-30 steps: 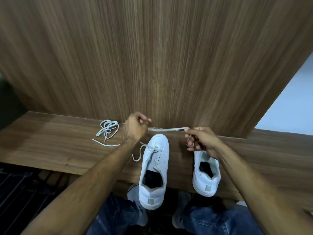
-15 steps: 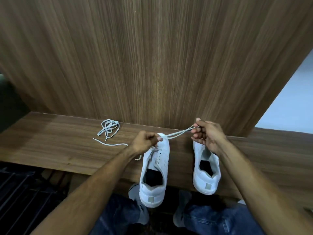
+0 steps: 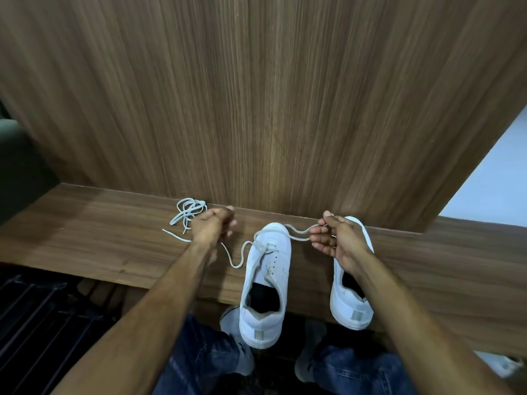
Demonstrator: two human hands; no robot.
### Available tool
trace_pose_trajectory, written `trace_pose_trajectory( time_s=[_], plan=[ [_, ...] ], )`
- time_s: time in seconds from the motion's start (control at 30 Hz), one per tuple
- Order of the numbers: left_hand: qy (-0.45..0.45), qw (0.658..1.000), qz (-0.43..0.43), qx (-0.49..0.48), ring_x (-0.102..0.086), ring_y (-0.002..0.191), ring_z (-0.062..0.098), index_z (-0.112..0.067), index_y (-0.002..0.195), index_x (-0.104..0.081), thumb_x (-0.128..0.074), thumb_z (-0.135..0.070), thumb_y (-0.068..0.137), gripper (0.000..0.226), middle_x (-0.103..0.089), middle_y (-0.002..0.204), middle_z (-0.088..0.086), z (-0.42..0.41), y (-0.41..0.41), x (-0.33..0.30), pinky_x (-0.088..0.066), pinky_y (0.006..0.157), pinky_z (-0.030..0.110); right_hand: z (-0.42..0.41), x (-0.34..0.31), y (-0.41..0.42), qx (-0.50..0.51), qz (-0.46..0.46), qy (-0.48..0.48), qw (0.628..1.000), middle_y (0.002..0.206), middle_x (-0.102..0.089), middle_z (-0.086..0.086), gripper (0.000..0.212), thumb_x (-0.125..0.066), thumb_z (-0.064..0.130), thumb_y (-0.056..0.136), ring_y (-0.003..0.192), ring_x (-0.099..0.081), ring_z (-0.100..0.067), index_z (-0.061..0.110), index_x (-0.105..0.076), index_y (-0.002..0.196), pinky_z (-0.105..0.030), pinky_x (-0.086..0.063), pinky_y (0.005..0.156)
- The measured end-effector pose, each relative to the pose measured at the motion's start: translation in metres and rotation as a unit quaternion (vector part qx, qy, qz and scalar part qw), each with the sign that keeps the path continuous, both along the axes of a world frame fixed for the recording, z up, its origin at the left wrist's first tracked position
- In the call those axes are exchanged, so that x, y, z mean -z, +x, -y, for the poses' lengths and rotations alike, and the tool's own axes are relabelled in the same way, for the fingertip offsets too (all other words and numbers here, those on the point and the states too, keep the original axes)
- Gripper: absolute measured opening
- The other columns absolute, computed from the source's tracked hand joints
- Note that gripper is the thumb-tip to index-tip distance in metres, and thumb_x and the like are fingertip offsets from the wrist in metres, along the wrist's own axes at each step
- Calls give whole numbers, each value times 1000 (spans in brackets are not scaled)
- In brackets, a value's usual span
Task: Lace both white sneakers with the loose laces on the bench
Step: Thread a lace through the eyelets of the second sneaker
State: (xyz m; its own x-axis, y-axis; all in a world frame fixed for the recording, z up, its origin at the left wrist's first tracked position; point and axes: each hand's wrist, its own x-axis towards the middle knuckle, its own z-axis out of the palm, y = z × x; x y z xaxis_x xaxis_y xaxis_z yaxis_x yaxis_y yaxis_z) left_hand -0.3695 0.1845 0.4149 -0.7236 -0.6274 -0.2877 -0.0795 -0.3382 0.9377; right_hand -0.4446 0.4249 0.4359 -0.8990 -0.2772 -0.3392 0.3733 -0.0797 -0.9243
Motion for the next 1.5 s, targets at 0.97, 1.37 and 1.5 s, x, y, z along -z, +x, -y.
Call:
trace_pose_trajectory(
  time_s=[0.97,1.37,1.5],
  plan=[
    [132,989,-39,55,-58,45,4,-17,85,-64,-53,-26,98,19,-58,50,-10,-5,-29,-39,-57,54,22,10,30,28,-89,40,206,974,55,-61,-10,17,-51,12,87,37,-47,-13,8,-59,73,-18,-36,40],
    [-275,952,-121,50,-53,55,-9,-7,93,-73,-65,-10,90,8,-64,63,-15,-7,-26,-25,-41,57,9,33,35,27,-113,-172,193,959,109,-65,2,53,-64,14,90,99,-60,-11,22,-40,138,-18,-45,83],
    [-391,899,-1,199,-63,72,-2,-20,81,-76,-71,-15,86,8,-75,83,-5,-13,-22,14,-52,73,22,40,61,51,-240,-241,446,828,111,-60,4,57,-69,53,75,101,-60,-20,26,-53,123,-31,-49,81]
  ],
)
